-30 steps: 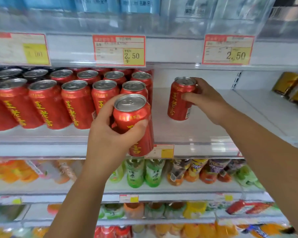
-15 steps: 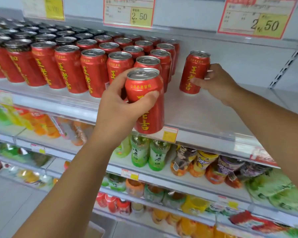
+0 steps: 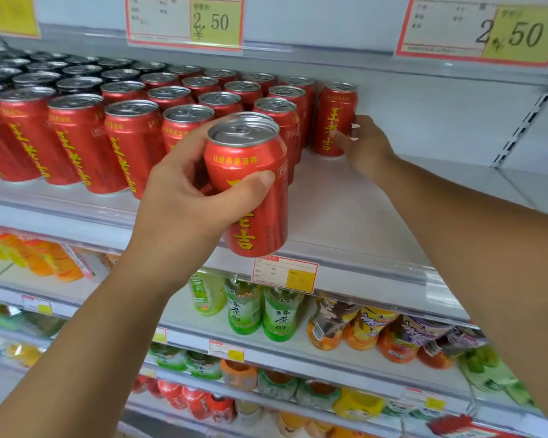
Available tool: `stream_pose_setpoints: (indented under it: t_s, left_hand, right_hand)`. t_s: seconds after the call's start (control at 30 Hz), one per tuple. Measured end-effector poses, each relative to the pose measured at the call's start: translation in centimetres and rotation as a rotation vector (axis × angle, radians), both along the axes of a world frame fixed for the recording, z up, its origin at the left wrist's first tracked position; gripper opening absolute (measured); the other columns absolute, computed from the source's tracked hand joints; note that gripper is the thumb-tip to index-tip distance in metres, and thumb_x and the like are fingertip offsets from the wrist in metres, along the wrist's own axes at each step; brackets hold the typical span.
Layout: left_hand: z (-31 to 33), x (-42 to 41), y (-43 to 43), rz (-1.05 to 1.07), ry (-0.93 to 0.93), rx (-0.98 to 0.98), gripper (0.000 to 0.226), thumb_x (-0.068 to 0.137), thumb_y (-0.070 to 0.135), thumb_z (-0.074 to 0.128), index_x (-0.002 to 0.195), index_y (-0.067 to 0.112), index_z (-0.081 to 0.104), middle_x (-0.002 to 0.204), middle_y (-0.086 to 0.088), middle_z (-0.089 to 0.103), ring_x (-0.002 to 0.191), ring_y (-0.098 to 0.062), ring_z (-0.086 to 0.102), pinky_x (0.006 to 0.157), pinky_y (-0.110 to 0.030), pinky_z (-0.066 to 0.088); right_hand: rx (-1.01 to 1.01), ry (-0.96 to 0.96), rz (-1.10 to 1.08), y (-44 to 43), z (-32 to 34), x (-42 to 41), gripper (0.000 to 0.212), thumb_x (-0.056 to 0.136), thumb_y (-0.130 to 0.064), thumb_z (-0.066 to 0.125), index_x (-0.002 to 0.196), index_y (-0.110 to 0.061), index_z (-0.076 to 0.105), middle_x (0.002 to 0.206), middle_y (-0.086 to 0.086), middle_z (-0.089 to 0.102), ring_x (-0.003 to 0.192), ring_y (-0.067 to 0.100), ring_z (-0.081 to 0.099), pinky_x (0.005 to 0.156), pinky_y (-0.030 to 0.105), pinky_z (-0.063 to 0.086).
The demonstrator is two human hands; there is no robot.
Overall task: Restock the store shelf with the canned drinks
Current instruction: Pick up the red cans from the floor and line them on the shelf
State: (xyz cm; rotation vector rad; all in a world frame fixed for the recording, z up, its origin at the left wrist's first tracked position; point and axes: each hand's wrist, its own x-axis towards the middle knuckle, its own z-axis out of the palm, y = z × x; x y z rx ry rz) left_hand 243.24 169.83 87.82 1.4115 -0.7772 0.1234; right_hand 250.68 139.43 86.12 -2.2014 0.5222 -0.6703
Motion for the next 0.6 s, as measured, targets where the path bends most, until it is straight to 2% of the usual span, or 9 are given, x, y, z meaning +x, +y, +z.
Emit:
stream_pose_setpoints:
  t_s: [0.13,0.23,0.3,0.37,0.43,0.47,0.53,0.6]
  left_hand:
    - [0.3,-0.1,-0.1,-0.028,-0.004,0.023,0.052,0.073,0.031,0.071,0.123,0.023,0.061,0.104,0.016,0.072,0.098,-0.002,0.067,0.08,-0.015,0.05]
    - [0.7,-0.4,-0.3,-0.047,-0.016,0.055,0.048,0.073,0.028,0.072,0.12,0.029,0.061,0.109,0.014,0.072,0.102,-0.003,0.066,0.084,-0.016,0.051]
    - [1.0,-0.6,-0.6,-0.057,-0.009,0.075,0.05,0.072,0.025,0.076,0.12,0.027,0.062,0.11,0.012,0.071,0.103,-0.004,0.066,0.085,-0.017,0.051]
    - [1.1,-0.7,-1.1,-0.064,0.013,0.084,0.051,0.073,0.016,0.079,0.121,0.021,0.062,0.11,0.008,0.072,0.102,-0.007,0.067,0.086,-0.019,0.051]
    - [1.2,-0.7,-1.8,-0.066,0.038,0.095,0.048,0.074,0.013,0.076,0.12,0.017,0.063,0.109,0.005,0.073,0.101,-0.009,0.068,0.087,-0.022,0.052]
    - [1.1,-0.7,-2.4,-0.063,0.041,0.096,0.048,0.073,0.014,0.076,0.12,0.017,0.064,0.107,0.004,0.073,0.099,-0.009,0.068,0.086,-0.021,0.052]
    - [1.1,-0.8,-3.6,-0.042,0.057,0.077,0.051,0.071,0.015,0.078,0.12,0.015,0.063,0.106,0.004,0.074,0.095,-0.007,0.069,0.082,-0.019,0.052]
    - [1.0,-1.3,-5.2,-0.028,0.068,0.047,0.054,0.069,0.016,0.079,0.121,0.013,0.062,0.106,0.002,0.074,0.094,-0.008,0.07,0.083,-0.022,0.054]
  right_hand:
    - [-0.007,0.022,-0.007,0.2,0.2,0.3,0.061,0.091,-0.041,0.062,0.141,-0.014,0.039,0.135,0.008,0.057,0.121,0.024,0.055,0.103,0.035,0.043]
    - [-0.057,0.149,-0.019,0.3,0.7,-0.1,0.068,0.091,-0.047,0.059,0.145,-0.016,0.034,0.138,0.01,0.054,0.125,0.028,0.052,0.1,0.035,0.042]
    - [-0.065,0.237,-0.033,1.0,1.2,-1.2,0.074,0.091,-0.049,0.059,0.148,-0.012,0.029,0.144,0.012,0.047,0.128,0.03,0.049,0.1,0.036,0.041]
    - [-0.067,0.2,-0.003,2.6,2.3,-3.3,0.065,0.093,-0.044,0.057,0.146,-0.013,0.034,0.143,0.011,0.048,0.124,0.028,0.051,0.098,0.036,0.044]
    - [-0.074,0.113,0.135,4.2,3.5,-6.8,0.038,0.095,-0.026,0.053,0.133,-0.018,0.052,0.13,0.007,0.058,0.113,0.021,0.057,0.092,0.032,0.045]
    - [-0.031,0.096,0.258,4.8,3.9,-8.9,0.036,0.093,-0.014,0.053,0.129,-0.019,0.056,0.123,0.003,0.061,0.111,0.017,0.058,0.092,0.031,0.045]
    - [0.12,0.124,0.545,6.0,3.9,-13.4,0.054,0.085,0.001,0.059,0.132,-0.024,0.051,0.124,0.0,0.061,0.117,0.01,0.057,0.096,0.025,0.044]
    - [0.145,0.163,0.665,7.3,3.4,-16.0,0.073,0.075,-0.011,0.075,0.137,-0.032,0.042,0.128,-0.007,0.059,0.119,0.004,0.055,0.099,0.023,0.044]
